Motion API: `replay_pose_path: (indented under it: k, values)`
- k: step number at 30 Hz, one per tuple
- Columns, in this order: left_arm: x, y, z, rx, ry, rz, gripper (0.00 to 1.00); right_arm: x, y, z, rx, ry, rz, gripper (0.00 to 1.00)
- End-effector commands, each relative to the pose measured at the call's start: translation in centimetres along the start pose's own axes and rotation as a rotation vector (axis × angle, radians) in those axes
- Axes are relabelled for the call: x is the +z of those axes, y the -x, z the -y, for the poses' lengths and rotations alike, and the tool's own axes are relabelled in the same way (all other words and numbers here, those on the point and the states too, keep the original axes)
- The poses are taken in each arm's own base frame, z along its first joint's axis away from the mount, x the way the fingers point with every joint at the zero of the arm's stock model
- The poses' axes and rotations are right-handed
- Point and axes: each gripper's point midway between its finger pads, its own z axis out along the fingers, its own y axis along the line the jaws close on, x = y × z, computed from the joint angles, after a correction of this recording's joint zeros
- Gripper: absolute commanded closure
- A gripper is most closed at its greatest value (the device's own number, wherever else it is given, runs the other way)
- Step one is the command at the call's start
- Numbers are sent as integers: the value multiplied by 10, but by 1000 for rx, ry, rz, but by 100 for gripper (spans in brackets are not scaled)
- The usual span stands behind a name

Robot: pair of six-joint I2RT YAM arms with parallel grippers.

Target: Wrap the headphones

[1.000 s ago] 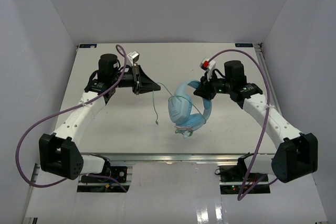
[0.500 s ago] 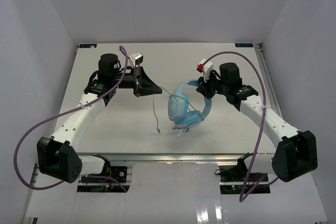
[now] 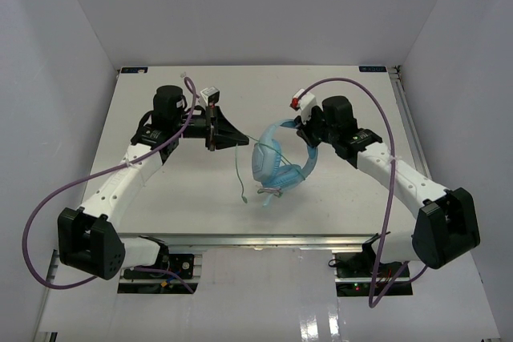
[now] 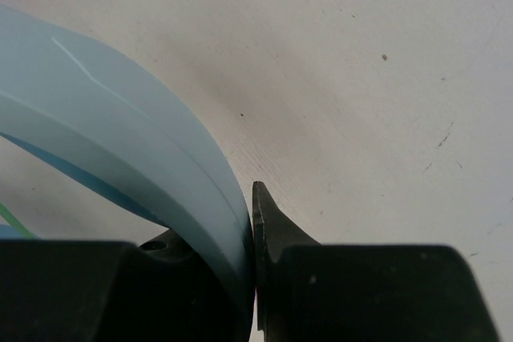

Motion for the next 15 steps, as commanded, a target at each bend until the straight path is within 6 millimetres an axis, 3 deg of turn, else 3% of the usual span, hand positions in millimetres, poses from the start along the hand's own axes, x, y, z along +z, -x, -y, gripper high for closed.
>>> replay_pose_path:
  k: [1,8,15]
  values:
    - [-5,-20,17,14,-35,-8,92,4,9,27,33,-127,-23,92]
    - [3,-14,33,-28,-32,-7,90,10,2,39,35,-214,-63,92]
    - [7,-12,31,-84,-10,10,85,13,3,49,56,-304,-68,92]
